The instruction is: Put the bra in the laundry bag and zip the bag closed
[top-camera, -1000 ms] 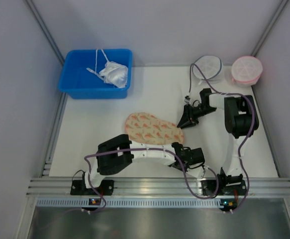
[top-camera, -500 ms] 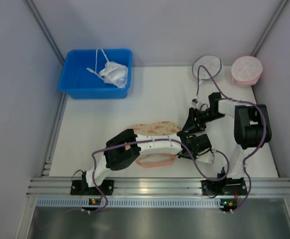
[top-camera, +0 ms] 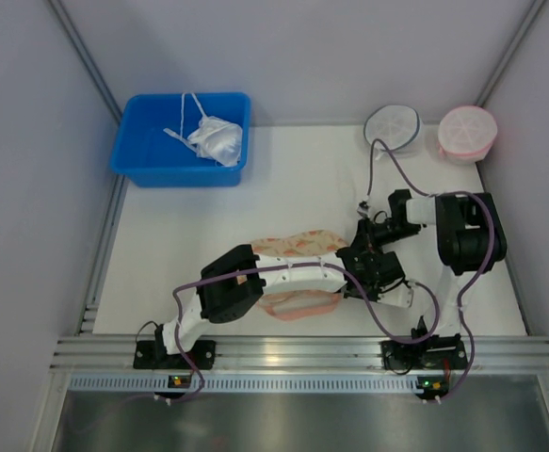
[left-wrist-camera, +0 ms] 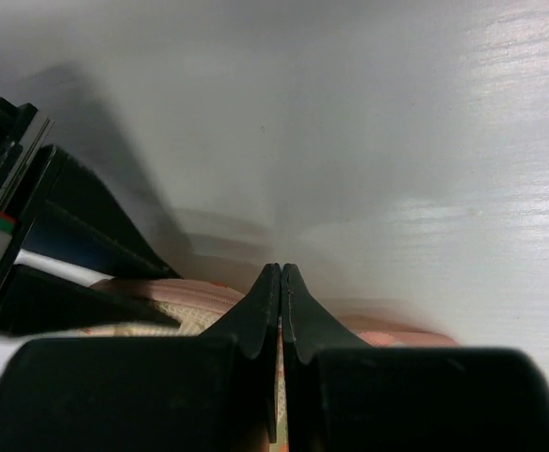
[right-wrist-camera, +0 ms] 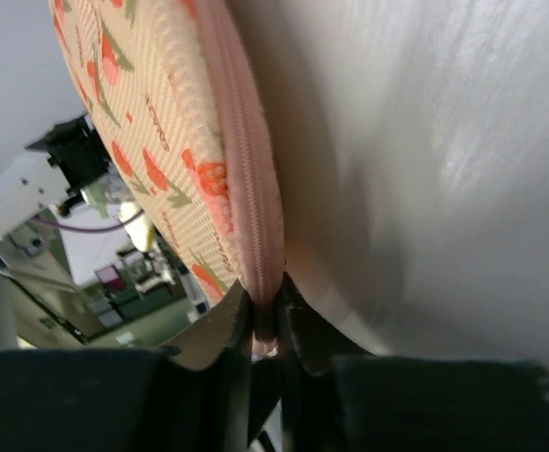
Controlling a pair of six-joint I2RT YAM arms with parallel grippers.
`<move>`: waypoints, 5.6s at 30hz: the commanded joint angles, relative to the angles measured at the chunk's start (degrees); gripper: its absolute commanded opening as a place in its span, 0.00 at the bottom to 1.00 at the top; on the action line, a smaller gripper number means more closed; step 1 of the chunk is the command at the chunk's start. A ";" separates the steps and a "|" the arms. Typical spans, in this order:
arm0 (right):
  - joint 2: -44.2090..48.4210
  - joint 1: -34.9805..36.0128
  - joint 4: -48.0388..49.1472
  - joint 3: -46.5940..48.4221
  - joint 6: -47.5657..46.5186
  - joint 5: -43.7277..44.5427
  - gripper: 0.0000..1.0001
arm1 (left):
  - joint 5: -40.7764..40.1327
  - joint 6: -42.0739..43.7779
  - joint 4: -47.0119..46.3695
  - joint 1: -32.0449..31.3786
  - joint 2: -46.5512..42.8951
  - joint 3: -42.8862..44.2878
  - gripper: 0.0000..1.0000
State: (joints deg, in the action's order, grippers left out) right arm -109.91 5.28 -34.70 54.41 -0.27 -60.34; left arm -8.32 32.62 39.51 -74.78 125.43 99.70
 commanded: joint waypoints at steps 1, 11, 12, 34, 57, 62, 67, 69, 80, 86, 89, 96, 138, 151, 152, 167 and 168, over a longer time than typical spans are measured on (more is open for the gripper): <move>-0.66 0.79 3.06 2.19 1.92 -1.02 0.08 | 2.16 -1.68 -2.15 -0.89 -2.02 0.59 0.00; -3.12 -0.18 4.11 13.16 4.93 1.27 0.00 | 4.10 -3.27 -2.07 -3.44 -5.89 -6.70 0.00; -3.82 -0.27 4.20 14.04 5.11 1.45 0.00 | 4.27 -3.53 -2.07 -3.96 -6.16 -7.41 0.00; -0.39 -2.20 -9.78 9.84 -7.46 4.54 0.67 | 0.41 0.60 -1.98 1.13 -3.96 -1.36 0.00; -5.23 2.37 3.14 14.92 7.12 3.90 0.00 | 6.81 0.34 -1.89 1.05 -9.40 -6.61 0.00; -7.42 0.96 4.11 19.06 9.24 4.61 0.00 | 7.70 -1.06 -1.98 -3.08 -12.04 -14.79 0.00; -8.74 0.61 2.53 23.80 8.89 5.05 0.00 | 10.51 -3.79 -1.98 -4.93 -13.45 -18.40 0.00; -8.83 0.70 0.34 25.56 8.63 5.40 0.19 | 9.47 -3.88 -1.98 -4.93 -12.84 -18.23 0.00; 0.39 -2.20 -13.11 18.99 -4.55 9.55 0.70 | 2.78 -2.56 -2.06 -1.68 -7.74 -9.44 0.00; -1.09 -0.19 -11.63 10.45 -4.39 0.24 0.58 | 1.90 -1.07 -2.07 0.16 -6.78 -5.75 0.00; -2.85 1.31 -11.36 10.27 -4.04 -1.53 0.57 | 0.76 0.07 -2.15 0.25 -6.69 -5.13 0.00; -5.05 5.53 -11.88 10.80 -4.65 -1.63 0.55 | 1.11 -0.81 -3.03 0.52 -6.69 -3.29 0.00; -6.10 3.16 -20.32 12.65 -16.16 -0.13 0.55 | 0.93 -7.66 -4.52 1.22 -2.47 -1.00 0.00; -10.50 4.30 -17.86 24.49 -10.45 -1.28 0.00 | 6.12 -5.64 -4.44 -2.11 -8.87 -11.36 0.00; -11.02 4.30 -17.69 25.64 -9.93 -1.36 0.00 | 6.47 -5.55 -4.35 -3.43 -9.49 -12.41 0.00; -12.35 11.33 -15.84 30.84 -7.55 -1.10 0.00 | 8.05 -8.80 -3.83 -4.76 -8.53 -10.58 0.00; -12.87 11.85 -16.01 31.19 -7.81 -0.75 0.00 | 8.05 -8.89 -3.82 -4.76 -8.27 -10.14 0.00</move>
State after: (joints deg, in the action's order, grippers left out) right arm -123.63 15.97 -57.95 80.58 -8.73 -57.80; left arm -8.58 26.96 37.30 -77.49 117.30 85.91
